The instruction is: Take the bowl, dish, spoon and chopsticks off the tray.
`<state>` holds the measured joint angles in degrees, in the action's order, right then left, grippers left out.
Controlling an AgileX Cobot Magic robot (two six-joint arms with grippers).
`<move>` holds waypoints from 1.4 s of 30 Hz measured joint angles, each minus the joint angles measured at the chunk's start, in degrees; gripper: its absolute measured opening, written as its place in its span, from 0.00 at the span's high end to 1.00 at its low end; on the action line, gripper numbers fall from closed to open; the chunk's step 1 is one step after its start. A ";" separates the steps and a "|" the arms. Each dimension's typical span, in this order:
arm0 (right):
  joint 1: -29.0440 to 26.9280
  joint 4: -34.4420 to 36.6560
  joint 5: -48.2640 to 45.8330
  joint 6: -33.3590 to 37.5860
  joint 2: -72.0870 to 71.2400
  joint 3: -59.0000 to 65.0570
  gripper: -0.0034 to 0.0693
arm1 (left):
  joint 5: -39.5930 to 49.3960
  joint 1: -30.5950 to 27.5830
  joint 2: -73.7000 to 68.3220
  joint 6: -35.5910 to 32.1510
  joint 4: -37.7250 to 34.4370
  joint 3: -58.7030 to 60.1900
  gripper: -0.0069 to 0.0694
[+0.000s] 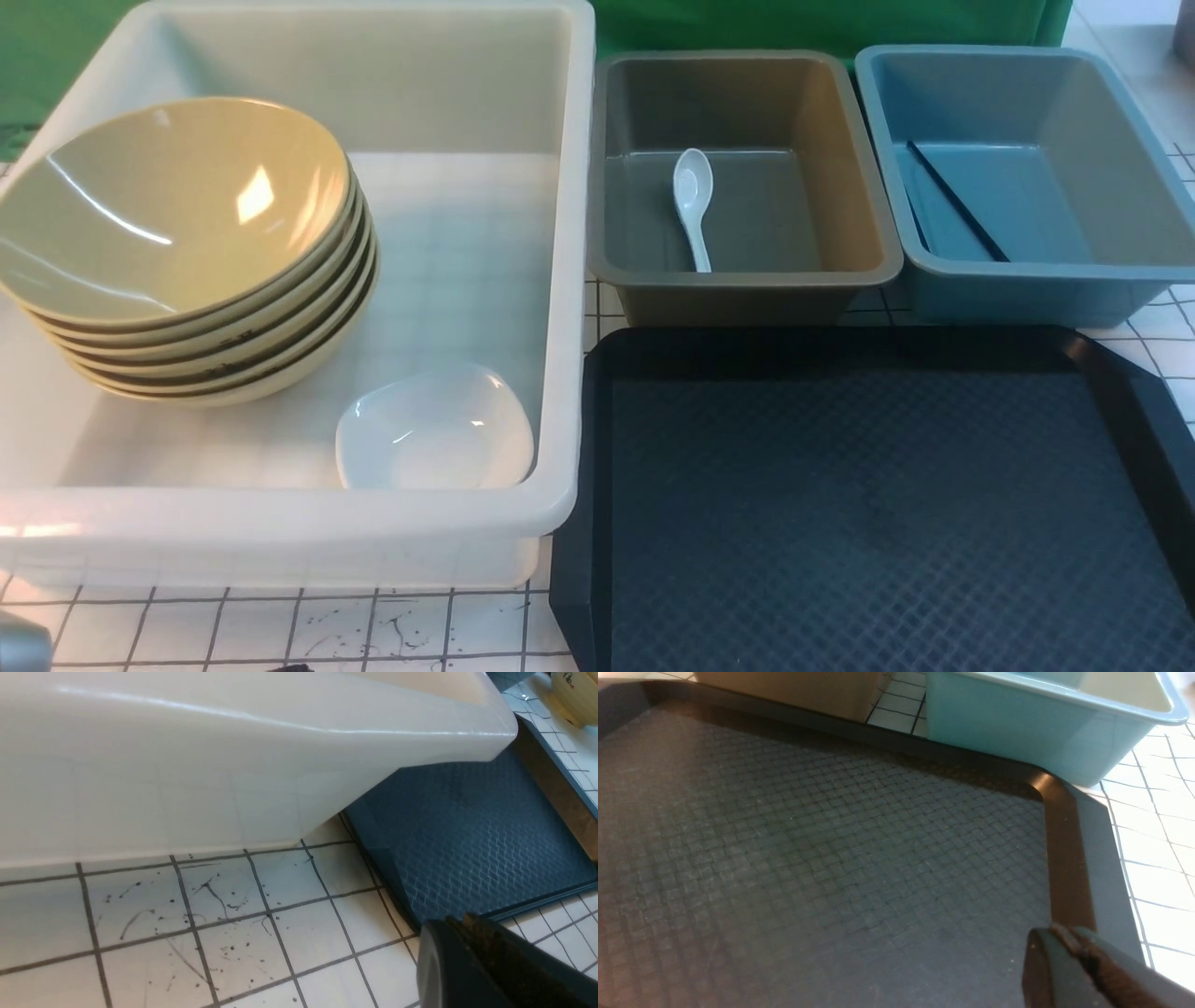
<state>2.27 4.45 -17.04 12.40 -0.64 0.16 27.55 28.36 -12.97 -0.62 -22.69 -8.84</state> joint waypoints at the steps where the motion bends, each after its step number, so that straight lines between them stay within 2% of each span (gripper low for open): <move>1: 0.00 0.00 0.00 0.00 0.00 0.00 0.90 | -0.44 0.00 0.05 -0.07 0.00 0.29 0.91; 5: 0.00 0.00 0.06 0.00 0.00 0.02 0.90 | -2.84 -1.96 1.27 0.14 2.91 1.60 0.91; 6: 0.00 0.00 0.06 0.00 0.00 0.02 0.89 | -5.14 -4.56 3.26 1.39 5.24 2.42 0.91; 10: 0.00 0.00 0.11 0.00 0.00 0.06 0.89 | -9.58 -12.93 9.84 7.04 10.51 4.12 0.91; 12: 0.00 0.00 0.23 0.00 0.00 0.06 0.89 | -10.74 -18.38 13.14 12.32 13.69 6.30 0.91; 16: 0.00 0.00 0.23 0.05 0.00 0.06 0.88 | -10.29 -22.88 13.60 19.91 15.19 10.04 0.91; 21: 0.00 0.00 0.25 0.17 0.00 0.06 0.87 | -7.84 -23.40 13.60 25.77 15.29 10.09 0.91; 42: -0.02 0.00 0.25 0.22 0.00 0.06 0.84 | -8.02 -23.40 13.66 26.82 15.29 10.09 0.91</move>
<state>2.25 4.45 -16.79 12.62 -0.64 0.22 19.54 4.96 0.69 26.20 -7.40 1.25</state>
